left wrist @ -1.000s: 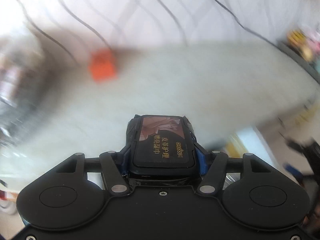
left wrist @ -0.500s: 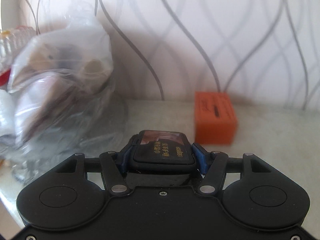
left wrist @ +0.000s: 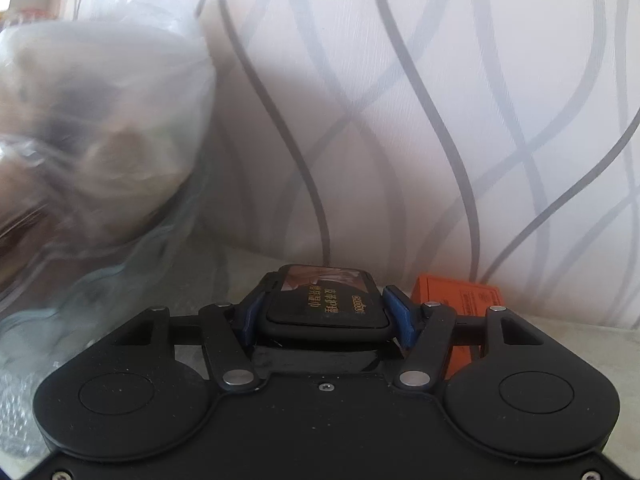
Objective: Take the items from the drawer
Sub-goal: 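Open the left gripper to set the black pouch beside the orange box, then lower the open left gripper into the drawer toward the amber phone case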
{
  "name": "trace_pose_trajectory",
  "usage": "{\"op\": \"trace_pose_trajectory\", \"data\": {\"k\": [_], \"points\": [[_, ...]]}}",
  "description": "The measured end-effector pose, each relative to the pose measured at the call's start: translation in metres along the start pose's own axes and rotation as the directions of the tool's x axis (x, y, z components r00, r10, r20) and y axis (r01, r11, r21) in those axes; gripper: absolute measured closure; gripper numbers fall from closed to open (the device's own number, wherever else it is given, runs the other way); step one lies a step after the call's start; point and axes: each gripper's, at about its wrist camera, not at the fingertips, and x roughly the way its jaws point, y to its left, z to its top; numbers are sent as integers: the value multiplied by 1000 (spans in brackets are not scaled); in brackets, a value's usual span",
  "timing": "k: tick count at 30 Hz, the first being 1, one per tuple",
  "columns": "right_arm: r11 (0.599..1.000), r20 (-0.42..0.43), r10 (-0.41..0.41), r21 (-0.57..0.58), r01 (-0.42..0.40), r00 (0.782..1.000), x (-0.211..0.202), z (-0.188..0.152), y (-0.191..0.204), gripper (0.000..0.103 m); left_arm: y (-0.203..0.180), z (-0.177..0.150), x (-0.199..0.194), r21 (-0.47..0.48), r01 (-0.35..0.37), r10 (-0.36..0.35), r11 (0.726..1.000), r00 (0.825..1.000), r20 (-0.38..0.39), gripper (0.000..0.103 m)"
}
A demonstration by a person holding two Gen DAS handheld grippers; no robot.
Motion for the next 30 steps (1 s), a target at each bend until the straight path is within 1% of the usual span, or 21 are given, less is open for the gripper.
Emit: {"op": "trace_pose_trajectory", "data": {"k": [4, 6, 7, 8, 9, 10, 13, 15, 19, 21, 23, 25, 27, 30], "points": [[1000, 0, -4, 2, 4, 1000, -1, 0, -1, 0, -7, 3, 9, 45, -21, 20, 999, 1000, 16, 42], [1000, -1, -4, 4, 4, 1000, -1, 0, -1, 0, -7, 5, 11, 61, -33, 32, 998, 999, 17, 39], [1000, -2, -3, 4, 3, 1000, -1, 0, -1, 0, -7, 6, 10, 70, -39, 37, 997, 999, 19, 34], [1000, -2, -2, 3, 2, 1000, -2, 0, -1, 0, -7, 6, 7, 75, -33, 31, 997, 999, 20, 25], [1000, -3, -1, 2, 1, 1000, -2, 0, -1, 0, -6, 7, 3, 72, -13, 12, 997, 1000, 16, 16], [1000, -3, 0, 2, 0, 1000, -2, 0, -1, 0, -5, 7, -2, 70, 2, -3, 998, 1000, 17, 11], [1000, -6, 4, 0, -4, 1000, -1, 0, -1, 0, -8, 3, -24, 104, 2, -10, 995, 997, 71, 3], [1000, -11, 8, -1, -8, 1000, -1, 0, -1, 0, -10, 0, -38, 119, 17, -26, 993, 997, 77, 3], [1000, -16, 13, 0, -13, 1000, 1, 0, -2, 0, 1, -10, -73, 69, 49, -55, 996, 995, 85, 3], [1000, -14, 14, 3, -14, 1000, 1, 1, -3, 0, 5, -19, -90, 59, 64, -68, 996, 995, 76, 3], [1000, -10, 15, 5, -15, 1000, 1, 1, -3, 0, 7, -31, -114, 66, 93, -98, 993, 993, 70, 3], [1000, -11, 16, 5, -16, 1000, 2, 1, -3, 0, 3, -45, -142, 98, 124, -130, 988, 990, 60, 3], [1000, -16, 17, 2, -17, 1000, 4, 0, -2, 0, -3, -65, -174, 141, 156, -161, 978, 987, 23, 3], [1000, -23, 20, -1, -20, 1000, 7, -1, 0, 0, -22, -97, -221, 252, 208, -207, 945, 978, -30, 3]]}}
